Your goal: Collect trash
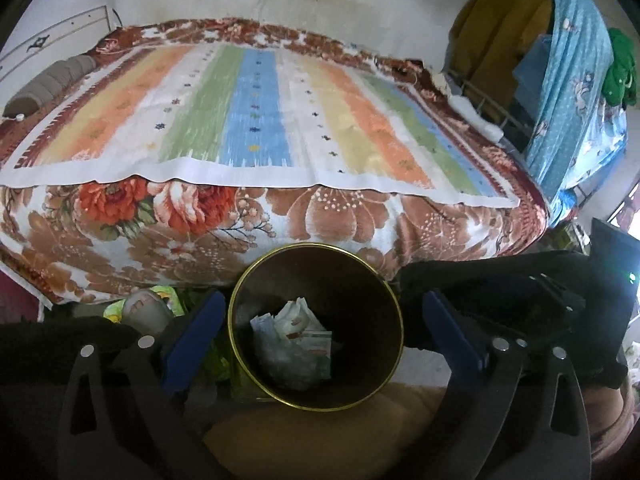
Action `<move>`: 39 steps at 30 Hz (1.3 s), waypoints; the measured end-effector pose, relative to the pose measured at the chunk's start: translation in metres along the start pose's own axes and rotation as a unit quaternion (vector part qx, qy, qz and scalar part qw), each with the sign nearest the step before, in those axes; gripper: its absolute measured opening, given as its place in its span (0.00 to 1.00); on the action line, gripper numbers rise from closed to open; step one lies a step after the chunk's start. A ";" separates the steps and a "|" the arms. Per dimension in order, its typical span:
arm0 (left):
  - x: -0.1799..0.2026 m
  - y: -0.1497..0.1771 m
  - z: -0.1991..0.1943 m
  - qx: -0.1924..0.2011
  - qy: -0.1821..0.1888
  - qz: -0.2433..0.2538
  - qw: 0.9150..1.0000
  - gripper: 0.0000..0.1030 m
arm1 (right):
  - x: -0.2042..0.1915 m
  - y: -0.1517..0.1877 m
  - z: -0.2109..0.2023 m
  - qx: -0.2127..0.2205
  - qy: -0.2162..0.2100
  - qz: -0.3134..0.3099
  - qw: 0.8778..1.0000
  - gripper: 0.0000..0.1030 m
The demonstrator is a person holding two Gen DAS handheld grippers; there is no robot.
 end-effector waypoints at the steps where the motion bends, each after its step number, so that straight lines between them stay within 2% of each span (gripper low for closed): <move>1: 0.001 0.003 -0.003 0.005 -0.003 0.001 1.000 0.94 | -0.001 0.002 -0.006 0.009 0.000 -0.003 1.000 0.91; 5: 0.009 0.015 -0.015 0.023 -0.024 0.024 0.999 0.94 | 0.000 0.008 -0.025 0.045 -0.004 0.004 0.999 0.91; 9: 0.015 0.018 -0.016 0.029 -0.015 0.029 0.999 0.94 | -0.003 0.009 -0.027 0.056 -0.012 -0.003 0.998 0.92; 15: 0.012 0.017 -0.012 0.024 -0.030 0.016 0.999 0.94 | -0.009 0.011 -0.024 0.053 -0.011 -0.014 0.998 0.92; 39: 0.009 0.021 0.001 -0.007 -0.035 0.005 0.999 0.94 | -0.012 0.012 -0.019 0.040 -0.027 -0.006 0.999 0.92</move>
Point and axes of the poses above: each gripper's, at about its wrist camera, not at the fingertips, and z roughly the way its jaws point, x to its right, y to its underside, the point moved 4 cm from there along z, roughly the way its jaws point, and after that the axes turned 3 degrees about z, right-handed, at the moved point
